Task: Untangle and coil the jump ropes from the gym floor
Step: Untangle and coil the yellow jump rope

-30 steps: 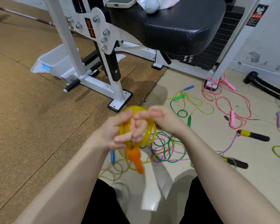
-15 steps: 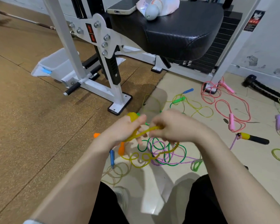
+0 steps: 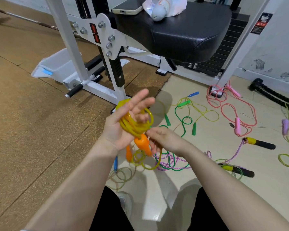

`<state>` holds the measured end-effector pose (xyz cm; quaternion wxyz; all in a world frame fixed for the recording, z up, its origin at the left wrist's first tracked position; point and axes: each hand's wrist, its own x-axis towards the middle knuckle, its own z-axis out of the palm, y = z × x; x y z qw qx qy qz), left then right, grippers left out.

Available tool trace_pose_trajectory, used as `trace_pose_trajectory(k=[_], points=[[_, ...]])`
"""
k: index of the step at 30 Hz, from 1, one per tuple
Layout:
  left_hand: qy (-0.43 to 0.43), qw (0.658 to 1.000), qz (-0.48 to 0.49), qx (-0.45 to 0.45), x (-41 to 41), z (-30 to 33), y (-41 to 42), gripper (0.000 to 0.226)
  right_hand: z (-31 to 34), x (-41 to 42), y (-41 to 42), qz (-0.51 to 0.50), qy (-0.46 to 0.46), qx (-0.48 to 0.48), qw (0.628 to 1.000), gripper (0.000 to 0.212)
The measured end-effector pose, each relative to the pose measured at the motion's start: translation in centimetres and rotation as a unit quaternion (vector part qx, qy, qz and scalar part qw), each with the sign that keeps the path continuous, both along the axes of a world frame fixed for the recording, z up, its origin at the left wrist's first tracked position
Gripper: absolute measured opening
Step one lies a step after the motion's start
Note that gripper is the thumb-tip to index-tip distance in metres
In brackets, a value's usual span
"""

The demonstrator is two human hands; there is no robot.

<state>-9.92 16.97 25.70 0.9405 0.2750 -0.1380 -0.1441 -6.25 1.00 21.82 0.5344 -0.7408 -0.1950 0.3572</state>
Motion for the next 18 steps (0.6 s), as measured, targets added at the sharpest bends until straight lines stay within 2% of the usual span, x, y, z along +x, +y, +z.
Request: trace_pose_trajectory(k=[3, 4, 6, 8, 10, 11, 12, 14, 15, 16, 18], points=[[0.114, 0.967, 0.217, 0.065, 0.6, 0.5, 0.2, 0.063, 0.1, -0.7, -1.2, 0.119, 0.007, -0.115, 0.986, 0.013], [0.140, 0.947, 0.264, 0.115, 0.8, 0.6, 0.5, 0.061, 0.4, -1.0, -1.9, 0.139, -0.005, -0.154, 0.978, 0.018], [0.177, 0.907, 0.312, 0.222, 1.1, 0.8, 1.1, 0.054, 1.3, -1.6, -3.4, 0.176, -0.033, -0.184, 0.966, 0.019], [0.181, 0.865, 0.304, 0.356, 1.1, 0.4, 0.9, 0.054, 3.3, -2.0, -4.5, 0.223, -0.026, -0.138, 0.965, 0.011], [0.135, 0.825, 0.232, 0.497, 0.6, -0.4, 0.3, 0.049, 5.7, -1.7, -4.8, 0.229, -0.012, -0.066, 0.971, 0.015], [0.109, 0.824, 0.165, 0.530, 0.3, -0.7, -0.2, 0.050, 6.9, -1.3, -4.8, 0.203, -0.026, -0.028, 0.978, 0.014], [0.103, 0.834, 0.087, 0.534, 0.2, -0.7, -0.8, 0.063, 7.9, -0.8, -4.6, 0.162, -0.052, 0.008, 0.985, 0.011], [0.119, 0.863, -0.062, 0.488, -0.2, -0.2, -1.9, 0.101, 9.2, 0.3, -4.1, 0.053, -0.110, 0.059, 0.991, 0.012], [0.111, 0.871, -0.120, 0.462, -0.5, -0.2, -2.2, 0.108, 9.3, 0.9, -3.9, -0.003, -0.129, 0.078, 0.989, 0.015], [0.087, 0.880, -0.171, 0.434, -0.7, -0.2, -2.4, 0.108, 9.0, 1.4, -3.7, -0.056, -0.138, 0.096, 0.984, 0.017], [0.020, 0.896, -0.257, 0.362, -1.1, -0.4, -2.7, 0.094, 7.8, 2.3, -3.1, -0.139, -0.130, 0.129, 0.973, 0.022]])
